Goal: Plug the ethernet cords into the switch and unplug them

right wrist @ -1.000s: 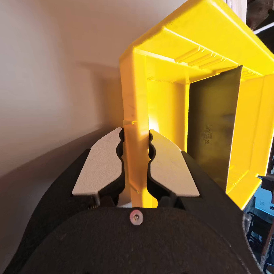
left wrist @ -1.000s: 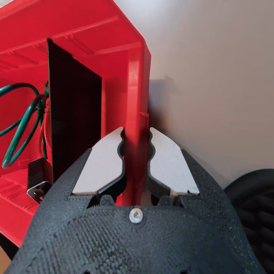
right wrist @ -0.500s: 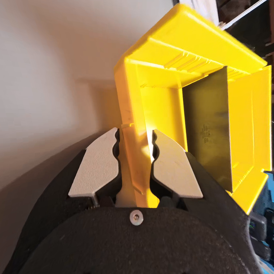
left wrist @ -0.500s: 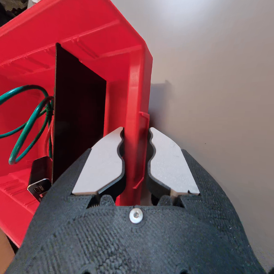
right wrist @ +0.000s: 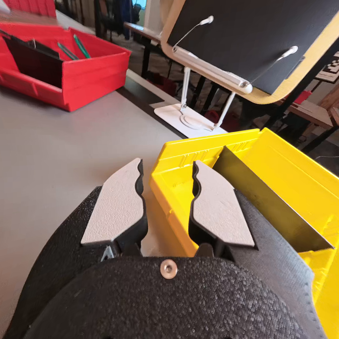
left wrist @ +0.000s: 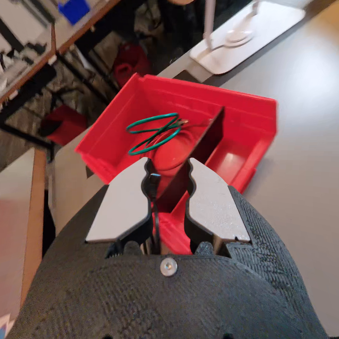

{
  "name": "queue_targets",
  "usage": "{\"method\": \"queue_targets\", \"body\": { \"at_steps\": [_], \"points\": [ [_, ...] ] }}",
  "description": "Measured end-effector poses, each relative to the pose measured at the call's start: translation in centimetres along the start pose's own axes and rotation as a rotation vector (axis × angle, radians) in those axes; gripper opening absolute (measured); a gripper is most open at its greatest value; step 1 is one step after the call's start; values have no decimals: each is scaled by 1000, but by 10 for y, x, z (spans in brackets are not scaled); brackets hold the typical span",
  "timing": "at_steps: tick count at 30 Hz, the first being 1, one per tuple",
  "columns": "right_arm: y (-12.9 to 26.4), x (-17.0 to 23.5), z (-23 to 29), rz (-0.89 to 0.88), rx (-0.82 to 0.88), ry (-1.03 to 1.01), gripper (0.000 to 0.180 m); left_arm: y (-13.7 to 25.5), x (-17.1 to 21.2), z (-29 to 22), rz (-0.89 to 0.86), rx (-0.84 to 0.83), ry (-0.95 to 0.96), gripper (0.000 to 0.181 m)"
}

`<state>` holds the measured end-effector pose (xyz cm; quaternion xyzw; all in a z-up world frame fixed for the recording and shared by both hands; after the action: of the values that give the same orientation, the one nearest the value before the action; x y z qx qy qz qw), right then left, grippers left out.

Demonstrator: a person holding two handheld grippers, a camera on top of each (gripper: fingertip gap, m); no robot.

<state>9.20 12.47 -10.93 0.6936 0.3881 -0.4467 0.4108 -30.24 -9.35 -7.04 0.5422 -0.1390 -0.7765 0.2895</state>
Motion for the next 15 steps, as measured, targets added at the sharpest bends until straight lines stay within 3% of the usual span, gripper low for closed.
{"method": "queue_targets", "body": {
  "at_steps": [1,4,8,15],
  "points": [
    [1,-1,-3,-22,18,-25,52,-2,2,13,45,-13,29,37],
    [7,-4,-12,-82,68,-94,53,-19,15,36,202,-9,77,40],
    [12,-5,-19,-112,88,-156,55,-49,35,30,405,62,70,46],
    [18,-5,-22,-134,79,-205,60,-77,48,32,649,9,-17,46]
  ]
}}
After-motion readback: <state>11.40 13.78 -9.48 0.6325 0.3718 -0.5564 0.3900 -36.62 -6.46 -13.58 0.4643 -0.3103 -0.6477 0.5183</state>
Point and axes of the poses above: each gripper's, where its closed fingertips meet, y back along the fingers, x out of its underside, z = x × y across the jaws, the point moved 3 cm from there along y, back along the fingers
